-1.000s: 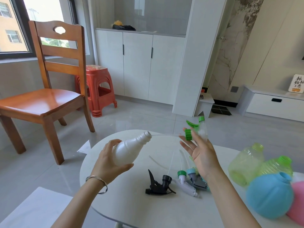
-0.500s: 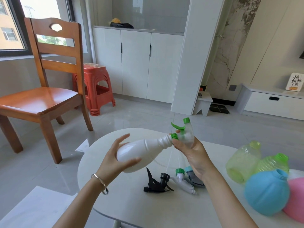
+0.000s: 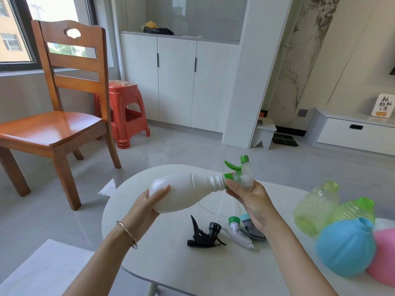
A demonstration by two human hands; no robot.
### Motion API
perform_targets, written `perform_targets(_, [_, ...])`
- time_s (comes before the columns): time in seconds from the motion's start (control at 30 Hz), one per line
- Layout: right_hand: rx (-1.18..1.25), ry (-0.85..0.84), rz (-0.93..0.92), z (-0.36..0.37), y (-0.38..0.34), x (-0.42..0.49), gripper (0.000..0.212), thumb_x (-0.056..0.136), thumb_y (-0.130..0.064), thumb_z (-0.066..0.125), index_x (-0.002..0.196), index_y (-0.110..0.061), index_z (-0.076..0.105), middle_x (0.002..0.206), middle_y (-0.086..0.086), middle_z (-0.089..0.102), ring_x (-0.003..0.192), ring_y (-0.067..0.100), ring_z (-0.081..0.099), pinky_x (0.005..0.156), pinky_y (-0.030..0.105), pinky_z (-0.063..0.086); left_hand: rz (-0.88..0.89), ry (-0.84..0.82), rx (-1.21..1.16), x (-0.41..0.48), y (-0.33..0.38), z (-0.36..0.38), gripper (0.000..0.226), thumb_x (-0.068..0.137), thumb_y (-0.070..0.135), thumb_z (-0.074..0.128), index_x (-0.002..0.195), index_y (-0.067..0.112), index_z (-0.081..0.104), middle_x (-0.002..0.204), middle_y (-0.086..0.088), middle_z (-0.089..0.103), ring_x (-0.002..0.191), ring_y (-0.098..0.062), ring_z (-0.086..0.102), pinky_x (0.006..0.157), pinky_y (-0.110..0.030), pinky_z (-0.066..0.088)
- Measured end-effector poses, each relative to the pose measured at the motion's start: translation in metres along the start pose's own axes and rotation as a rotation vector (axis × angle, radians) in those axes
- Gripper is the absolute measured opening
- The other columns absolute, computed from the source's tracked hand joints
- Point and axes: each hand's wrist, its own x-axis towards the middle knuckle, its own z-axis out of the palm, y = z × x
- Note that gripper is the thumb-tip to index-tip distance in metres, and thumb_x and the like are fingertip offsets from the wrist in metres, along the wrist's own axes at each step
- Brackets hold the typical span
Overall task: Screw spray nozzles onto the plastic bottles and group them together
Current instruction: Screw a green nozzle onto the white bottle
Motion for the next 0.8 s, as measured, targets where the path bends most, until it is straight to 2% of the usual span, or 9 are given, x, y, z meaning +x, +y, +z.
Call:
perform_targets(0.1, [0.024,-0.024,0.003,0.0,-0.001,0.0,0.043,0.055,-0.03,0.079,0.092,-0.011,0.072,0.092,0.005,0.074,0.092,0.016,0.067,0.082,0.024,0.054,-0.073,-0.022,-0.039,0.0,-0.003,-0.004,0.056,0.063,0.06,0.074,0.109,0.029,0.065,0.104,-0.003,0.073,0.098,-0.019,0.069,0.073,-0.032,0.058])
perform_targets(0.2, [-0.005,-0.037,0.01,-0.003,-0.002,0.001,0.045,0.053,-0.031,0.081,0.092,-0.011,0.072,0.095,0.007,0.074,0.093,0.016,0.068,0.084,0.025,0.054,-0.172,0.021,0.128,0.001,-0.006,0.001,0.059,0.067,0.071,0.05,0.11,0.03,0.055,0.095,-0.015,0.069,0.078,-0.026,0.072,0.058,-0.035,0.057])
perform_targets(0.27, [0.032,-0.018,0.037,-0.006,-0.003,0.002,0.041,0.054,-0.027,0.08,0.09,-0.008,0.072,0.092,0.008,0.074,0.089,0.017,0.068,0.081,0.023,0.056,-0.107,0.006,0.127,0.001,-0.006,0.004,0.062,0.068,0.069,0.06,0.116,0.031,0.051,0.109,-0.013,0.064,0.086,-0.024,0.07,0.063,-0.032,0.057])
perform_targets(0.37, [0.072,-0.003,0.082,-0.009,-0.003,0.004,0.036,0.056,-0.022,0.079,0.088,-0.006,0.071,0.087,0.007,0.074,0.084,0.016,0.068,0.076,0.022,0.057,-0.011,-0.062,0.079,0.002,-0.007,0.001,0.077,0.058,0.051,0.08,0.126,0.027,0.051,0.125,-0.005,0.062,0.109,-0.017,0.064,0.08,-0.025,0.055])
perform_targets(0.43, [0.069,-0.004,0.088,-0.009,-0.002,0.003,0.038,0.056,-0.022,0.079,0.089,-0.006,0.071,0.088,0.007,0.075,0.085,0.016,0.068,0.077,0.021,0.056,-0.037,-0.113,-0.015,0.0,-0.007,0.002,0.068,0.066,0.05,0.076,0.125,0.027,0.052,0.124,-0.001,0.064,0.11,-0.014,0.063,0.081,-0.024,0.055])
perform_targets(0.53, [0.046,0.012,0.087,-0.008,-0.002,0.003,0.036,0.056,-0.024,0.08,0.088,-0.007,0.071,0.086,0.006,0.075,0.082,0.014,0.069,0.075,0.021,0.057,-0.119,-0.095,-0.064,-0.001,-0.006,0.006,0.056,0.077,0.059,0.057,0.125,0.031,0.05,0.125,-0.006,0.059,0.108,-0.023,0.065,0.077,-0.038,0.058])
perform_targets(0.6, [0.037,0.054,0.105,-0.008,-0.001,0.003,0.037,0.056,-0.026,0.08,0.087,-0.008,0.072,0.081,0.005,0.075,0.075,0.013,0.069,0.075,0.023,0.058,-0.084,-0.078,-0.018,0.001,-0.008,0.007,0.058,0.079,0.054,0.063,0.129,0.031,0.045,0.13,-0.006,0.053,0.111,-0.024,0.062,0.078,-0.037,0.058])
perform_targets(0.7, [0.07,0.102,0.147,-0.008,0.002,0.003,0.04,0.057,-0.027,0.08,0.09,-0.006,0.071,0.077,0.006,0.073,0.069,0.014,0.069,0.076,0.025,0.059,-0.044,-0.095,-0.026,0.002,-0.009,0.006,0.073,0.066,0.045,0.075,0.13,0.026,0.047,0.132,-0.005,0.057,0.114,-0.017,0.061,0.083,-0.029,0.055])
perform_targets(0.8, [0.039,0.1,0.127,-0.005,0.003,0.003,0.048,0.052,-0.032,0.081,0.092,-0.006,0.071,0.082,0.006,0.074,0.076,0.014,0.07,0.078,0.026,0.057,-0.164,-0.105,-0.037,-0.001,-0.006,0.009,0.062,0.072,0.068,0.059,0.12,0.03,0.055,0.119,-0.009,0.065,0.103,-0.023,0.068,0.075,-0.036,0.058])
